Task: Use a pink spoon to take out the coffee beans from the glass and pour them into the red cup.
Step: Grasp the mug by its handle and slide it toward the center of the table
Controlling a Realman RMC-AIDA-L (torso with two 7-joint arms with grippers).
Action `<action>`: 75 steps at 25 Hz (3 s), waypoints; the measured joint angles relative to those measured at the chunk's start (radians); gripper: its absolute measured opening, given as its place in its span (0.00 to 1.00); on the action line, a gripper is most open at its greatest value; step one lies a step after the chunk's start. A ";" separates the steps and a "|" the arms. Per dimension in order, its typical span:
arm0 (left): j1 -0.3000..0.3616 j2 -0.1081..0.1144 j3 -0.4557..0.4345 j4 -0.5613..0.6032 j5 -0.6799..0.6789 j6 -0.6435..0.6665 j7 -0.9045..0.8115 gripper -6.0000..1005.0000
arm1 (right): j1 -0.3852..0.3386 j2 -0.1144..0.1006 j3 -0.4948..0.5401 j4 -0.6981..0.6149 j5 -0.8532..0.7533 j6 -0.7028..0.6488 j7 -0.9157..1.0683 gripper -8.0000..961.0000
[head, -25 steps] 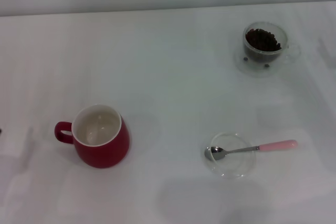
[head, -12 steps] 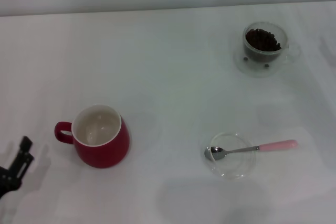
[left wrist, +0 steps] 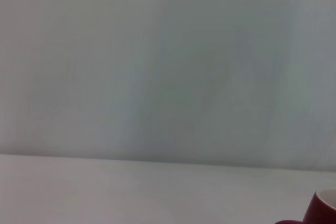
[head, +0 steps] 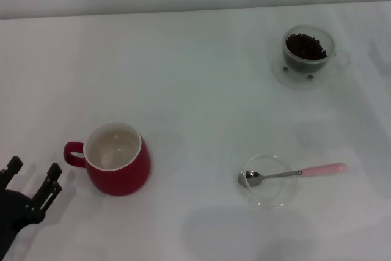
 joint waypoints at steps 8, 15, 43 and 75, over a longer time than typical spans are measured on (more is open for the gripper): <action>-0.050 0.002 0.000 0.013 0.014 0.043 0.000 0.79 | -0.009 0.000 0.003 0.020 0.004 0.002 0.006 0.91; -0.084 0.005 0.000 0.018 0.019 0.086 -0.001 0.79 | -0.015 0.000 0.017 0.038 0.012 0.006 0.006 0.90; -0.185 -0.001 0.000 0.036 0.063 0.200 0.000 0.45 | -0.005 0.001 0.030 0.078 0.012 -0.001 0.003 0.90; -0.142 -0.002 -0.007 0.027 0.082 0.131 0.000 0.32 | -0.027 -0.001 0.030 0.067 0.012 0.063 0.003 0.90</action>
